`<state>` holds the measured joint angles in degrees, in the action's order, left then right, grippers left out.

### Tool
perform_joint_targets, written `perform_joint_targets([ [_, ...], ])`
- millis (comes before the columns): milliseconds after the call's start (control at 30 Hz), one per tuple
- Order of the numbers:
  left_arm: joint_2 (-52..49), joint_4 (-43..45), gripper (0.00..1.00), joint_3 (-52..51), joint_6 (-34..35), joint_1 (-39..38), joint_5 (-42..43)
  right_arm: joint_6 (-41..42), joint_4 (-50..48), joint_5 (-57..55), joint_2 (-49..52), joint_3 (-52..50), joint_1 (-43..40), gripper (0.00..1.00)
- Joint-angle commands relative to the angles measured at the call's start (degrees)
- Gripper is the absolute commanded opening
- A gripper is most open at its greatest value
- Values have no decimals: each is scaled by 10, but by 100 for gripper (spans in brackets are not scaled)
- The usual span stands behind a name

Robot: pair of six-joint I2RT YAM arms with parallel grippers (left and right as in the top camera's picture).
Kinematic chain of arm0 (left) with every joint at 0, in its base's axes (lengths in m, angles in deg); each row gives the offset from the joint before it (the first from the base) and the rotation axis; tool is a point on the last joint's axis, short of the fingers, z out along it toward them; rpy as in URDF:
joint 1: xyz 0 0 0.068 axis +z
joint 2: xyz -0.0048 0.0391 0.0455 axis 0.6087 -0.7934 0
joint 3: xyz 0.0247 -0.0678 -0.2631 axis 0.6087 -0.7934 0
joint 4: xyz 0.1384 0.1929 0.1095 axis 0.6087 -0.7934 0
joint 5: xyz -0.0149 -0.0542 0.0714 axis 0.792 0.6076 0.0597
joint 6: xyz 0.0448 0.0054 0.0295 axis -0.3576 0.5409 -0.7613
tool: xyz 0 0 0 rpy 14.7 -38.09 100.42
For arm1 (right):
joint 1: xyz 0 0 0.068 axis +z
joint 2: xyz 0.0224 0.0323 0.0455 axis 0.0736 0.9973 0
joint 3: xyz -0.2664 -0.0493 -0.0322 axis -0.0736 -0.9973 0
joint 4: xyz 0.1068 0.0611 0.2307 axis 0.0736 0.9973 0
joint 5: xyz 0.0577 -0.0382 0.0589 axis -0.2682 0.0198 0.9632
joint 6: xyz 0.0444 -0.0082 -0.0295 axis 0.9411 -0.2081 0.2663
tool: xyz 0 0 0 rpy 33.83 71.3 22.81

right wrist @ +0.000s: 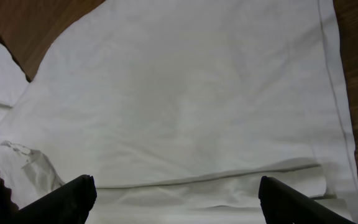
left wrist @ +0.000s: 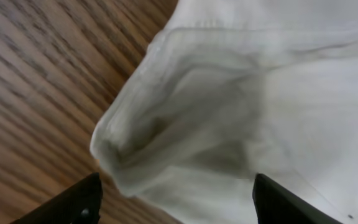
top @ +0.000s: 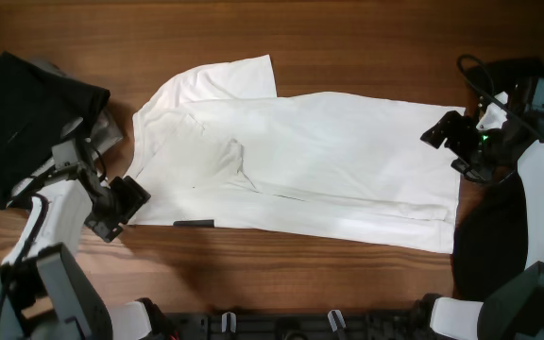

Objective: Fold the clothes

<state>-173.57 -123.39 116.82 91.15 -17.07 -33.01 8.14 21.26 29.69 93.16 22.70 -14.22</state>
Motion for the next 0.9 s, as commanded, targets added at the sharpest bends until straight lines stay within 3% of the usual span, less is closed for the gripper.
perform_joint_targets([
  [0, -42, 21, 73, -16, 18, 4, -3, -1, 2, -8, 1, 8, 2, 89],
  [133, -77, 23, 51, -16, 18, 4, -33, -1, 5, -8, 1, 8, 2, 88],
  [200, -84, 21, 26, -16, 18, 5, -48, -1, 5, -8, 1, 8, 2, 88],
  [267, -85, 21, 11, -16, 18, 7, -58, -1, 5, -8, 1, 8, 2, 88],
  [333, -85, 17, 4, -16, 18, 13, -72, -1, 5, -8, 1, 8, 2, 88],
  [533, -85, -22, 4, -16, 18, 64, -115, -1, 6, -12, 1, 8, 2, 87],
  [800, -70, -43, 4, -8, -6, 120, -112, -1, 2, -12, 1, 8, 2, 88],
  [833, -64, -44, 10, -6, -6, 119, -105, -1, 2, -12, 1, 8, 2, 88],
  [867, -59, -42, 39, -5, -6, 120, -93, -1, 1, -12, 1, 8, 2, 88],
])
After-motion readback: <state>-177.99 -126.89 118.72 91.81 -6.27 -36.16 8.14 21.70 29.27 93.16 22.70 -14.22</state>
